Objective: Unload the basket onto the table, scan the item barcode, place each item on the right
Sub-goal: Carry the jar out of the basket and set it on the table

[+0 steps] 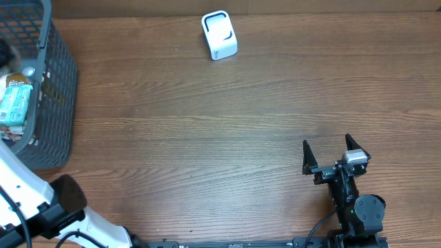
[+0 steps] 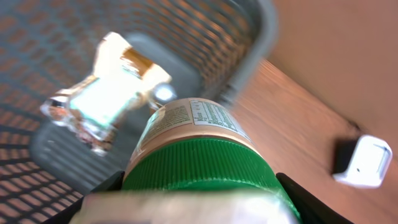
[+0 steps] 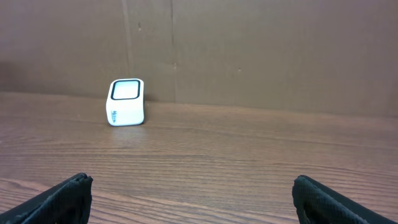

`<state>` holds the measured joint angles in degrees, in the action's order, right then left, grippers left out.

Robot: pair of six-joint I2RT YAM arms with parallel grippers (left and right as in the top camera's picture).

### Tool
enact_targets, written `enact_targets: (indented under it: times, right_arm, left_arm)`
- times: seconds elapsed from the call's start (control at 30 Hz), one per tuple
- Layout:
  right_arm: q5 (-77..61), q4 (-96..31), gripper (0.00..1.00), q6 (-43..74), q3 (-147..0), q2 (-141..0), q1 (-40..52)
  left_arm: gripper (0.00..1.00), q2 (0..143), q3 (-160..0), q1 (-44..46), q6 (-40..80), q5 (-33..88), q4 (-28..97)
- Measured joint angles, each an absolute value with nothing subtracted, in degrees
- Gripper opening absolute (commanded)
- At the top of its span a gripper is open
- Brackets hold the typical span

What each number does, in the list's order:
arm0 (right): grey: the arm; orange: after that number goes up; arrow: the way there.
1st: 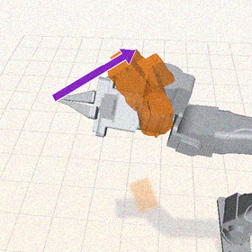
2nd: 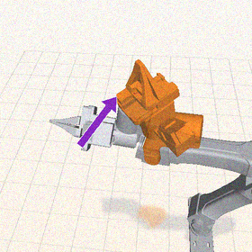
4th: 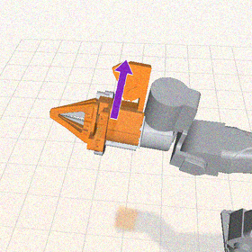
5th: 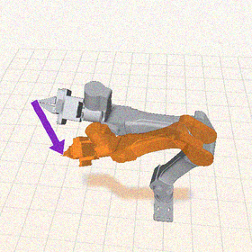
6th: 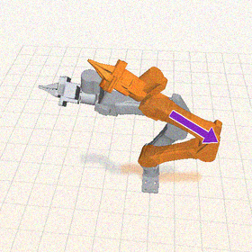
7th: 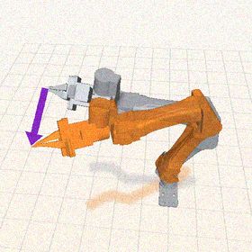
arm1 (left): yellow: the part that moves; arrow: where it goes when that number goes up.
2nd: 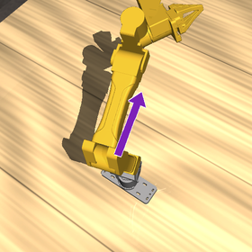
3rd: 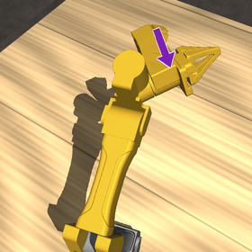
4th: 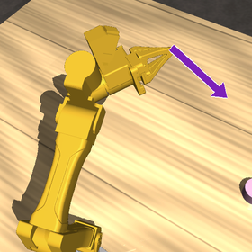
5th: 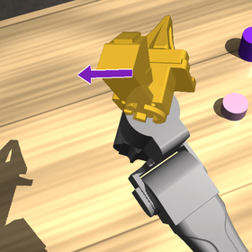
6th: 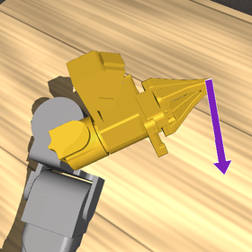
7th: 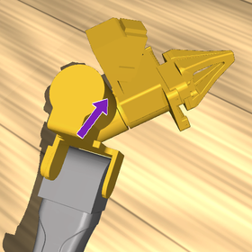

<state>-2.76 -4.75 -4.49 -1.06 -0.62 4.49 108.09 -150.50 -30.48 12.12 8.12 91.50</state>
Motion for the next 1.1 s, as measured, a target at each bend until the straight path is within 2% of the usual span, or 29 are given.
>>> enact_targets:
  times: [0.67, 0.87, 1.1]
  right_arm:
    - [-2.8, -4.8, 1.00, -4.5, -1.1, -0.6, 4.5]
    - [-2.8, -4.8, 1.00, -4.5, -1.1, -0.6, 4.5]
    - [-2.7, -4.8, 1.00, -4.5, -1.1, -0.6, 4.5]
  left_arm:
    - [0.27, 109.8, -150.5, 9.1, 12.3, 8.2, 96.9]
    - [0.29, 116.6, -150.5, 17.4, 15.4, 8.1, 96.9]
    - [0.20, 124.3, -150.5, 24.3, 21.1, 8.1, 96.9]
